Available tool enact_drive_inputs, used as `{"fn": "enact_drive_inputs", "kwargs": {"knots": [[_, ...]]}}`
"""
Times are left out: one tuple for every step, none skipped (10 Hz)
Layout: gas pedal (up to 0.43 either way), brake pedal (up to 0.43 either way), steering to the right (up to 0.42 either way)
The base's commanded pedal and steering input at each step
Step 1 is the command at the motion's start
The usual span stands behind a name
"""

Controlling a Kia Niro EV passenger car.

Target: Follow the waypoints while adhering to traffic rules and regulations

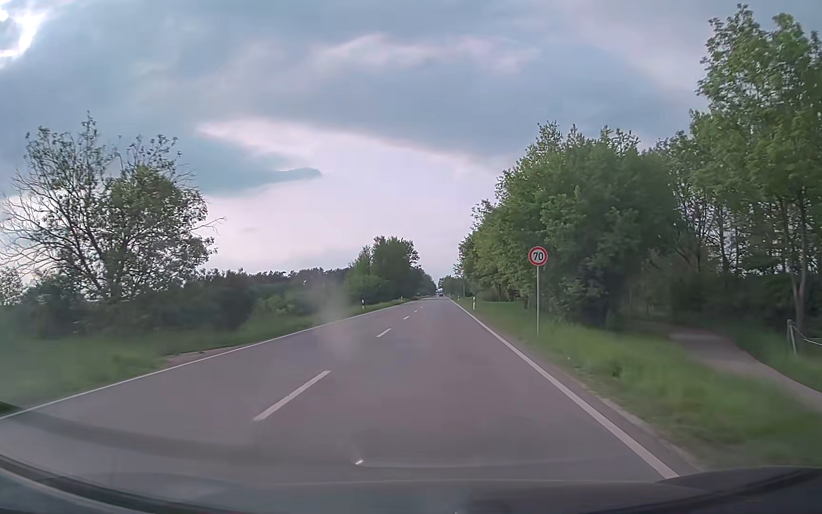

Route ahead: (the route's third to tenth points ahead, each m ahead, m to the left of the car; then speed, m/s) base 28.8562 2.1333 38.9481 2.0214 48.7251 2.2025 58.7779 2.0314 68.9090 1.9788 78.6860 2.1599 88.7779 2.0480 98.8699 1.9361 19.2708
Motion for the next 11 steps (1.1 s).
{"fn": "enact_drive_inputs", "kwargs": {"knots": [[0.0,0.0,0.0],[0.0,0.0,0.0],[0.039,0.0,0.001],[0.098,0.0,0.001],[0.098,0.0,0.001],[0.098,0.0,0.001],[0.098,0.0,0.001],[0.098,0.0,0.001],[0.098,0.0,0.001],[0.15,0.0,0.001],[0.209,0.0,0.001]]}}
